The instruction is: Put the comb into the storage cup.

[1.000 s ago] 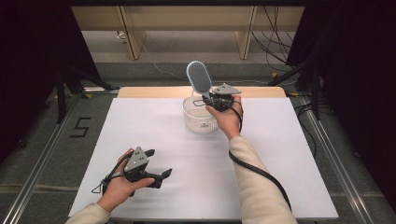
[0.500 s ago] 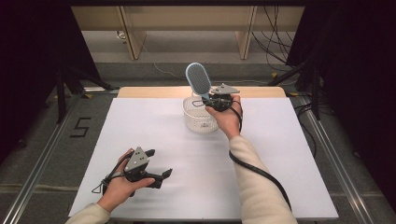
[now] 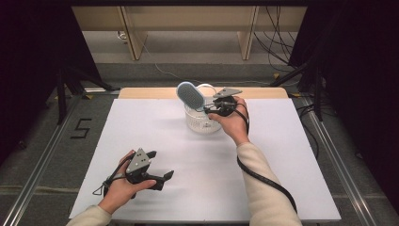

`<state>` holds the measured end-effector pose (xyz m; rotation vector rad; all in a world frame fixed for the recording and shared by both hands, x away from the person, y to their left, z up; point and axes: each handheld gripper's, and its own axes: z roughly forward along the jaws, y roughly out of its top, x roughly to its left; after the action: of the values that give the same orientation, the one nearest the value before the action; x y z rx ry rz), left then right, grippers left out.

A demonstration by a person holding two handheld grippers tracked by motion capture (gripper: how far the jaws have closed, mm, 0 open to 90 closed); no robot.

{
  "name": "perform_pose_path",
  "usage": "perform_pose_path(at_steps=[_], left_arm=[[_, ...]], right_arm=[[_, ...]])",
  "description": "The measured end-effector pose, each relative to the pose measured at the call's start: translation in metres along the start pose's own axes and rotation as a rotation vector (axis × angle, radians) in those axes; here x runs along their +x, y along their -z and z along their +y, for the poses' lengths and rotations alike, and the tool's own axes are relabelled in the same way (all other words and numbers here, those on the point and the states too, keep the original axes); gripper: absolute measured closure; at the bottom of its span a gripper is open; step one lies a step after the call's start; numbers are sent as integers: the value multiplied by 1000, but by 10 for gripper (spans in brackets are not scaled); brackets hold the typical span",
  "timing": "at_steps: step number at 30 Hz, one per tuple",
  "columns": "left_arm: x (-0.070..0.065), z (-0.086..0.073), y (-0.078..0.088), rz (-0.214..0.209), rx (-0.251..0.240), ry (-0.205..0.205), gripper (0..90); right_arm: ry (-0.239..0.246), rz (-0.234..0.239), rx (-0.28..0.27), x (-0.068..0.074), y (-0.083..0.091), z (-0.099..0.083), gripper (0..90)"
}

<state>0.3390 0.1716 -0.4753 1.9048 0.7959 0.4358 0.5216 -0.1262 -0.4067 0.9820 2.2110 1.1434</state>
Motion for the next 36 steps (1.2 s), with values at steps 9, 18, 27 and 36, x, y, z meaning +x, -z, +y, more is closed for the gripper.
perform_pose_path(at_steps=[9,18,27,36], left_arm=[[0,0,0,0,3,2,34],[0,0,0,-1,3,5,33],[0,0,-1,-1,4,6,32],[0,0,-1,4,5,2,31]], right_arm=[[-43,47,-22,-5,10,0,345],[-53,84,-35,-5,21,1,228],[-45,98,-44,-10,31,-3,178],[-43,115,-54,-12,43,-14,149]])
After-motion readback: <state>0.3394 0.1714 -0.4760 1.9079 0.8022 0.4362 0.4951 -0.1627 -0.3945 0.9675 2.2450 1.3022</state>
